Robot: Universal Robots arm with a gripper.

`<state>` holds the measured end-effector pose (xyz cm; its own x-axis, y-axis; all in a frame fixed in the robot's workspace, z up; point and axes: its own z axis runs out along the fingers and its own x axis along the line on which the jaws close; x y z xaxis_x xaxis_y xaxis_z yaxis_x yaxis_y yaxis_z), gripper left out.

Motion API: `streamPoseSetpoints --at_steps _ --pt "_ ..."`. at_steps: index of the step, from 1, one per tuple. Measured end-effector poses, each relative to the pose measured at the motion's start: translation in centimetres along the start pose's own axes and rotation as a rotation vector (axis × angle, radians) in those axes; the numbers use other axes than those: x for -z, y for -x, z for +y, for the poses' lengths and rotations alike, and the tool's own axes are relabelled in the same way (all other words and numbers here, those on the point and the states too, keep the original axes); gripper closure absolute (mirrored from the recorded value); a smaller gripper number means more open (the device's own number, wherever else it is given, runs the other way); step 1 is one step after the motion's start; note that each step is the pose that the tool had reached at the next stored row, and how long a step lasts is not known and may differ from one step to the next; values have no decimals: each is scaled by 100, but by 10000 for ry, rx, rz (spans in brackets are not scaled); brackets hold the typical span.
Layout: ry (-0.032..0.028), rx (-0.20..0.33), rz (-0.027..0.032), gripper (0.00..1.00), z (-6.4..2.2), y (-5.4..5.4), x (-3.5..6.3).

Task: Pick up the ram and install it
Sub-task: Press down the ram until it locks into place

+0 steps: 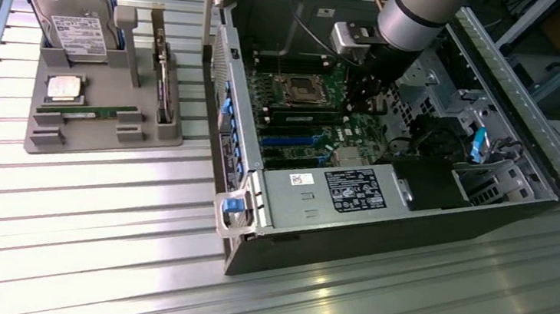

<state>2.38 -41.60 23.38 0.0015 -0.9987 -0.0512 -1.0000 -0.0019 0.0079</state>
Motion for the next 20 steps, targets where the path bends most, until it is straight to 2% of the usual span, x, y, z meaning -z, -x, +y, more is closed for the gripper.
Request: streamPoseSetpoints --at_steps 11,12,16,18,19,20 --pt "0 0 0 89 0 -2 -23" --pt "-2 0 -9 89 0 -1 -13" --pt "0 0 -3 89 1 9 179" --pt "0 0 -3 89 1 9 183" --pt "-1 1 -2 89 32 9 183" --pt "-7 1 -1 89 114 9 183"
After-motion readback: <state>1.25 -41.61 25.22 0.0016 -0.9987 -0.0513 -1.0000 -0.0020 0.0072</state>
